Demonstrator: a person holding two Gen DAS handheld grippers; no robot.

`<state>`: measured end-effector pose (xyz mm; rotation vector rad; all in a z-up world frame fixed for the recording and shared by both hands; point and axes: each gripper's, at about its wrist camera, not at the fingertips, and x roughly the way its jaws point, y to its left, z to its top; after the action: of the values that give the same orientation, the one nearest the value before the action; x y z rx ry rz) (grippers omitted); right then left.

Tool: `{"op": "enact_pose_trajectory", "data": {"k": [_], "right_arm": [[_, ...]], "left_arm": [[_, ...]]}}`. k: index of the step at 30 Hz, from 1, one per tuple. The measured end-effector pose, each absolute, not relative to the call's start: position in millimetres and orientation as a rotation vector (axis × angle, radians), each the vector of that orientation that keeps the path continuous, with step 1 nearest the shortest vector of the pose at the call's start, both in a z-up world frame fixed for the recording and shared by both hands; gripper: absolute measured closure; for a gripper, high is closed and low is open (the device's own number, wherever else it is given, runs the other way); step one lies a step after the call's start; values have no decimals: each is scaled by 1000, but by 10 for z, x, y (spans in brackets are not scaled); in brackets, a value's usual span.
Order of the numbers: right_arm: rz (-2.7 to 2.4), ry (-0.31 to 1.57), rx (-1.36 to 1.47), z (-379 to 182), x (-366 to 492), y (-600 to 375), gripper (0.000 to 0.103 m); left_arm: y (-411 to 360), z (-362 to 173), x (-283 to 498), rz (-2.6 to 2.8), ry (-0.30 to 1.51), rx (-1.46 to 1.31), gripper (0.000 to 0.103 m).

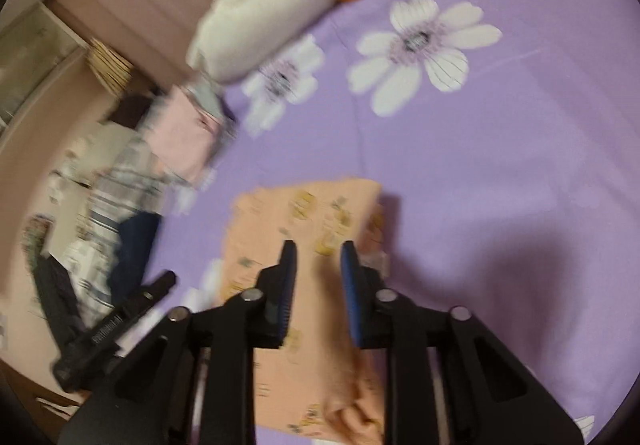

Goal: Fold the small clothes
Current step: 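Lower the folded end onto the shirt and open the right tool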

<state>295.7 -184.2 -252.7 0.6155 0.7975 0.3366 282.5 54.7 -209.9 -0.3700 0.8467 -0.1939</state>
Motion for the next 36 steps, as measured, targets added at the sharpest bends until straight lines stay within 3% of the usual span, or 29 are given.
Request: {"op": "enact_pose_trajectory", "data": {"k": [3,6,10,18,19,20,25,28,30,32,36], "right_arm": [[389,790,633,-2525,2984,-1795,88],[382,864,596,-2669,3148,-1639,88],[286,963,552,-2995,3382,-1634,103],[307,969,689,-3025,3325,-1807,103],[320,953,690,-2953,3250,-1793,93],[336,926,692,-2865,3153,-1769,93],[429,901,536,-2555,2701,-1582,93],[422,950,413,-2684,2447,-1484,93],[367,1050,418,-2915,2412,-1536,102],[309,1130,454,-3139,2422,-1623,103],[344,1081,501,-3075,2371,-1698,101]], "left_arm": [[417,-2265,2988,-252,904,-400,52],[198,-2686,3280,-189,1074,-321,52],[239,-2881,3416,-243,1097,-364,49],[463,-2781,3269,-194,1132,-510,49],[447,-2700,3193,-167,1119,-490,49],[457,-2622,3121,-146,1099,-465,49],[329,-2381,2626,-252,998,-386,49],[214,-2581,2442,-264,1078,-347,49],[170,-2883,2493,-171,1224,-278,49],[204,-2925,2540,-164,1230,-310,49],[441,-2864,2548,-115,1245,-463,49]]}}
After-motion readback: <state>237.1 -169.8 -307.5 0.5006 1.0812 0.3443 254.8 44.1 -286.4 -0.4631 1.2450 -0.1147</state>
